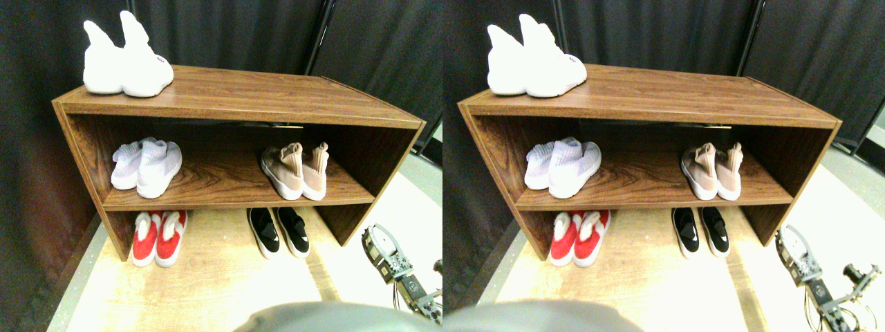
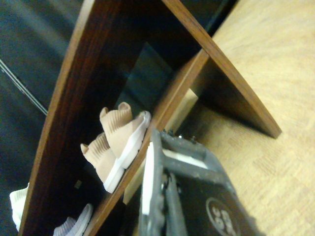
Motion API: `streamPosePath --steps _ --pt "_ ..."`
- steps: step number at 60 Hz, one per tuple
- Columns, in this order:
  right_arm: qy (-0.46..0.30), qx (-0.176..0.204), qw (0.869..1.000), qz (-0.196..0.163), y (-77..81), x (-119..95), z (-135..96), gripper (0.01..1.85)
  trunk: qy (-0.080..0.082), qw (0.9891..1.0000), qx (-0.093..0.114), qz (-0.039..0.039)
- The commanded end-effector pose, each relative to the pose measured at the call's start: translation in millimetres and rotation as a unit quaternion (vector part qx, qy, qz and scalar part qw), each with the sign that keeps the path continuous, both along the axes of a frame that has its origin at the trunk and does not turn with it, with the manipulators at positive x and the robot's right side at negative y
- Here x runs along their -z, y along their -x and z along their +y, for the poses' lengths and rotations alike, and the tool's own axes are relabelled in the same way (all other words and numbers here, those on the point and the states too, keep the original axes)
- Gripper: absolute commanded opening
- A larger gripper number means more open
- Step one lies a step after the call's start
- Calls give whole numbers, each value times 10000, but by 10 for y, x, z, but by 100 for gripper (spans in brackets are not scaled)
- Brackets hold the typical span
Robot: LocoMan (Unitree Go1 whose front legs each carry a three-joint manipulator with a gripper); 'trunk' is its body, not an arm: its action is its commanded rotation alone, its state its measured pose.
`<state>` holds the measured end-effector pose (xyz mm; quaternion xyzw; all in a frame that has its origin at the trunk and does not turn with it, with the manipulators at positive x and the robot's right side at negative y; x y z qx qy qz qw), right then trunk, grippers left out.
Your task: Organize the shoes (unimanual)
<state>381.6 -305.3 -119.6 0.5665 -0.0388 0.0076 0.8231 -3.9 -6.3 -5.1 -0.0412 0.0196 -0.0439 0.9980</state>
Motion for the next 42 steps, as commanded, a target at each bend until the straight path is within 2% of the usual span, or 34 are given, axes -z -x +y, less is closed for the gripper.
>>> streamPosePath --steps 1,4,13,21,24,30,35,42 --pt "-315 -25 9995 -41 -58 17 29 6 133 9997 -55 185" --pt "-367 90 9993 50 -84 98 21 6 133 9997 -55 185" --pt "-331 467 9979 317 -147 269 17 6 143 9996 -73 249" --pt "-478 473 9968 431 -244 399 1 6 166 9995 -96 270" --pt "-729 615 9940 539 -278 451 12 6 176 9994 -107 280" --pt "-602 482 9950 627 -346 534 10 6 192 9993 -131 291" --pt "-864 712 9911 723 -410 607 16 6 192 9993 -131 291" --pt "-794 834 9899 822 -477 664 11 6 200 9993 -141 297"
